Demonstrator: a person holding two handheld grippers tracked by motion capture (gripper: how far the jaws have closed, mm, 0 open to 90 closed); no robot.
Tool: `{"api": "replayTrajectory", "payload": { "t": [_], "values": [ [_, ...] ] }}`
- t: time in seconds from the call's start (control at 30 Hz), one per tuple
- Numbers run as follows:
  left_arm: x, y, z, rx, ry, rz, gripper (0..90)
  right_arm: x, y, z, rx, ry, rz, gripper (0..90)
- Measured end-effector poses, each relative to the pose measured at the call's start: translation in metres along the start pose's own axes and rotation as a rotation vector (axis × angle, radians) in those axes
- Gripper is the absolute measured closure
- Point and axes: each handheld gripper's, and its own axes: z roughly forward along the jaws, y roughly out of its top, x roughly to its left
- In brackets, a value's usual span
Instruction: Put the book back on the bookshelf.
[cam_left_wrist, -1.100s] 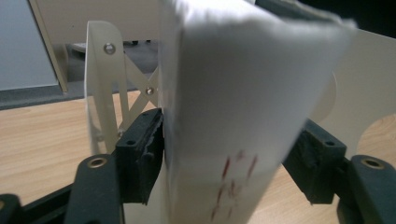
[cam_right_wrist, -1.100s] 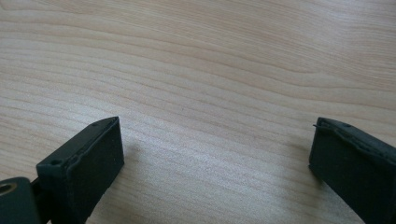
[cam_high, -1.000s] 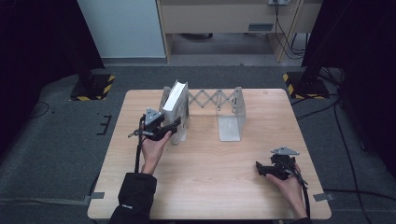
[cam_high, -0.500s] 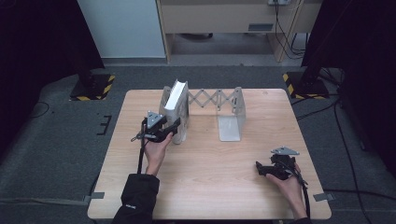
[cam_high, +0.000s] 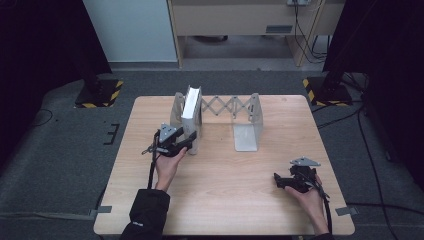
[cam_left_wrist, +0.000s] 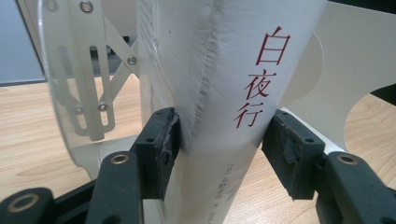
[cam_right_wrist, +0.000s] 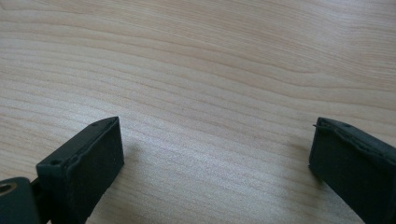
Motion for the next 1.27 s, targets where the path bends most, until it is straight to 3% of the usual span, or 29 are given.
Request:
{"api": "replayTrajectory", "payload": {
  "t": [0.5,0.73,0.87,1.03,1.23,1.27],
  "values": [
    [-0.006,0.007,0.023,0.008,-0.001,-0.007,39.4,0.000,0.000,0.000,0.000,0.000,0.000,3.4],
    [-0.005,0.007,0.024,0.013,-0.010,0.003,37.8,0.000,0.000,0.000,0.002,0.001,0.000,3.4],
    [-0.006,0.008,0.014,0.016,-0.040,-0.006,36.8,0.000,0.000,0.000,0.002,0.001,-0.002,3.4],
    [-0.005,0.006,-0.013,0.049,-0.063,0.014,32.6,0.000,0.000,0.000,0.002,0.002,-0.003,3.4],
    [0.007,-0.008,-0.048,0.125,-0.044,0.024,27.5,0.000,0.000,0.000,0.002,0.002,-0.002,3.4],
    [0.007,-0.008,-0.048,0.125,-0.044,0.024,26.7,0.000,0.000,0.000,0.001,0.001,-0.003,3.5]
  ]
}}
